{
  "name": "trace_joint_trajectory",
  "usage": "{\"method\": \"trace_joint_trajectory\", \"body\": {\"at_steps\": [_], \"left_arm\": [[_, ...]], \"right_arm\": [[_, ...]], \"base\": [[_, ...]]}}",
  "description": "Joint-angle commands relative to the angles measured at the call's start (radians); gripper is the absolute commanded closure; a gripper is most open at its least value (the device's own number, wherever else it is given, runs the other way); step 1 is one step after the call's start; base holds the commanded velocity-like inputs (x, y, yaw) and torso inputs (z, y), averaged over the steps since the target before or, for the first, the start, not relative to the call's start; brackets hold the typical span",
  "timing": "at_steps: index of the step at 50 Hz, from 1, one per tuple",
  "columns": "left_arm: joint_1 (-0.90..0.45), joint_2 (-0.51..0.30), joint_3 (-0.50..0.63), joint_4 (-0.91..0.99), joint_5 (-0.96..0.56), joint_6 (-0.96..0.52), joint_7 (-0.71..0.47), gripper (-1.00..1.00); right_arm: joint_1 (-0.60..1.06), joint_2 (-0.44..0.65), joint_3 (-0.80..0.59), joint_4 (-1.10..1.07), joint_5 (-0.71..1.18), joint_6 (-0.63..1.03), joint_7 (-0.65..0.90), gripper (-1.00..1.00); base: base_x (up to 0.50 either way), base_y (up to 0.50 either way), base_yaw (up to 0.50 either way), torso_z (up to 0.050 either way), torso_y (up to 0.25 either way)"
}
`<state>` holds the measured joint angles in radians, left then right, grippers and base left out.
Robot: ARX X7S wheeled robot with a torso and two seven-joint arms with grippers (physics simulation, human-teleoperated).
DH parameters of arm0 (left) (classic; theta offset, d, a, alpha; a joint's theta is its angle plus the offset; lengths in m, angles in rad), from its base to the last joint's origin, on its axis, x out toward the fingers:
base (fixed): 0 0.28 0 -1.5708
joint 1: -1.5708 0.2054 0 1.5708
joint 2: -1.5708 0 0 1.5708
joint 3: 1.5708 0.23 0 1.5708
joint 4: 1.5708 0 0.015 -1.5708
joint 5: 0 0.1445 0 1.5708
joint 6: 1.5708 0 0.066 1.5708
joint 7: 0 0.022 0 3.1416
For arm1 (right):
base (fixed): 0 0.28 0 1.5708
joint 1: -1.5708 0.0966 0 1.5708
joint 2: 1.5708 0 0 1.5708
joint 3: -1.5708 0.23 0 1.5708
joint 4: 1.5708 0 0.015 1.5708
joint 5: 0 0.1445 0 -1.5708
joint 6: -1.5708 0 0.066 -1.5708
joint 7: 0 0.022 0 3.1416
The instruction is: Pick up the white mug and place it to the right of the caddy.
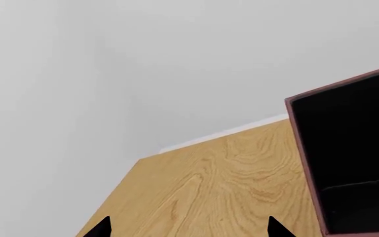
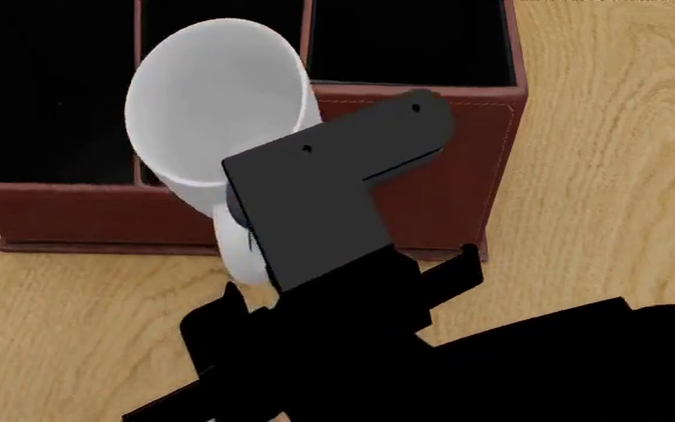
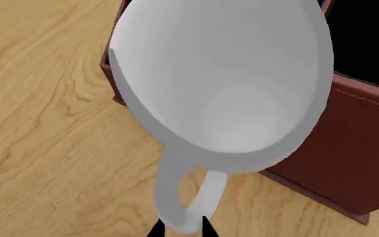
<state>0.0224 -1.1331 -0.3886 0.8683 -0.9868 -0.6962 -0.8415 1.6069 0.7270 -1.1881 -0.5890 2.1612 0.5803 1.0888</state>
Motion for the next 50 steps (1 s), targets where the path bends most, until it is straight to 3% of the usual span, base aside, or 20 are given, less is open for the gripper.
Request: {"method": "trace_joint_trajectory", "body": {"at_steps": [1, 50], "left_arm": [[-0.013, -0.003, 0.013, 0.002, -0.003, -0.002, -0.005, -1.0], [-0.023, 0.009, 0.044, -0.004, 0.022, 0.005, 0.006, -1.0]], "right_arm": [[0.028, 0.065, 0.036, 0.005, 0.002, 0.016, -0.008, 1.0], [0.171, 0.34, 0.135, 0.097, 0.073, 0.108, -0.015, 1.0]], "base": [[0.0, 0.0, 0.0, 0.0, 0.0], [0.0, 0.0, 0.0, 0.0, 0.0]]}}
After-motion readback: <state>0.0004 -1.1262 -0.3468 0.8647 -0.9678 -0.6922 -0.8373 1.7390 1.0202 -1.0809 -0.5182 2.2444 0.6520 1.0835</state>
